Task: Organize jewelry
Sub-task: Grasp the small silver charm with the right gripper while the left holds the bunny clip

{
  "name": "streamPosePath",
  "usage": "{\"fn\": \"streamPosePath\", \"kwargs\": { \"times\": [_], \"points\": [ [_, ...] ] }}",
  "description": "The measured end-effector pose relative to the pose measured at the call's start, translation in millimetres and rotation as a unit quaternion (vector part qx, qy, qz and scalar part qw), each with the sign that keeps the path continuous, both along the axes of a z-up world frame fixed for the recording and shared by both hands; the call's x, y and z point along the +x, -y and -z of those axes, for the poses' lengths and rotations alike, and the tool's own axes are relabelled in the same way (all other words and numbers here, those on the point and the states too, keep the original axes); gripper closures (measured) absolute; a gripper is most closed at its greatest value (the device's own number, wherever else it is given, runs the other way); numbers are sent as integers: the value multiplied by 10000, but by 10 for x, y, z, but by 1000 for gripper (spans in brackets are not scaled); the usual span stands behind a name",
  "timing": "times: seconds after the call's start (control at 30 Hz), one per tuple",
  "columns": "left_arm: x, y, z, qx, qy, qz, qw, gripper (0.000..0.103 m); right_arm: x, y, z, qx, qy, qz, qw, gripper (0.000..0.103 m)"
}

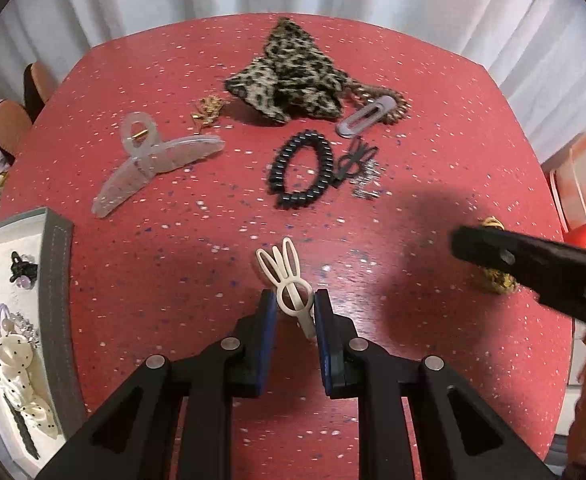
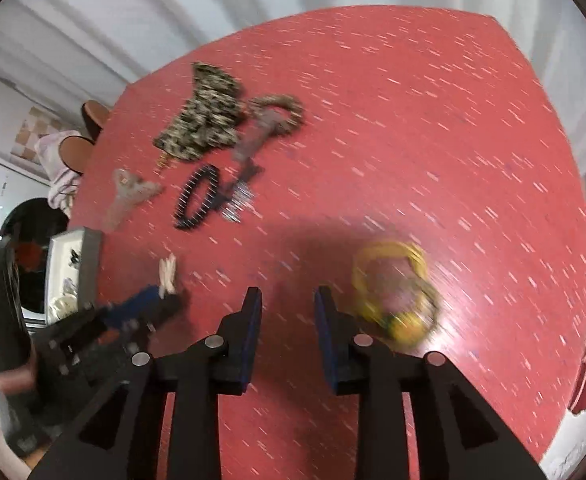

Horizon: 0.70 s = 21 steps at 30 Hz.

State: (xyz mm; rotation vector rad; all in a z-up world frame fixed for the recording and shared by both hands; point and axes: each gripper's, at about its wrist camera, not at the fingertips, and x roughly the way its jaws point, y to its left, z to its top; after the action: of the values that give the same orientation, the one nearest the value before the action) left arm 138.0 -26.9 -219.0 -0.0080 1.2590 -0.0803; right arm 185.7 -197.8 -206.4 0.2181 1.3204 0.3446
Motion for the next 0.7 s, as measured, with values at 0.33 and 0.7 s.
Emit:
{"fn": "streamPosePath", "kwargs": {
  "times": [0.33,0.7],
  "points": [
    [-36,-396,-38,17,50,-296,9995,82,402,-506,238,-307,-22,-70,9995,64],
    [-58,-550,-63,-47,65,-395,9992,82,401,-899,230,-1243,233,-489,9908,70]
  ]
}}
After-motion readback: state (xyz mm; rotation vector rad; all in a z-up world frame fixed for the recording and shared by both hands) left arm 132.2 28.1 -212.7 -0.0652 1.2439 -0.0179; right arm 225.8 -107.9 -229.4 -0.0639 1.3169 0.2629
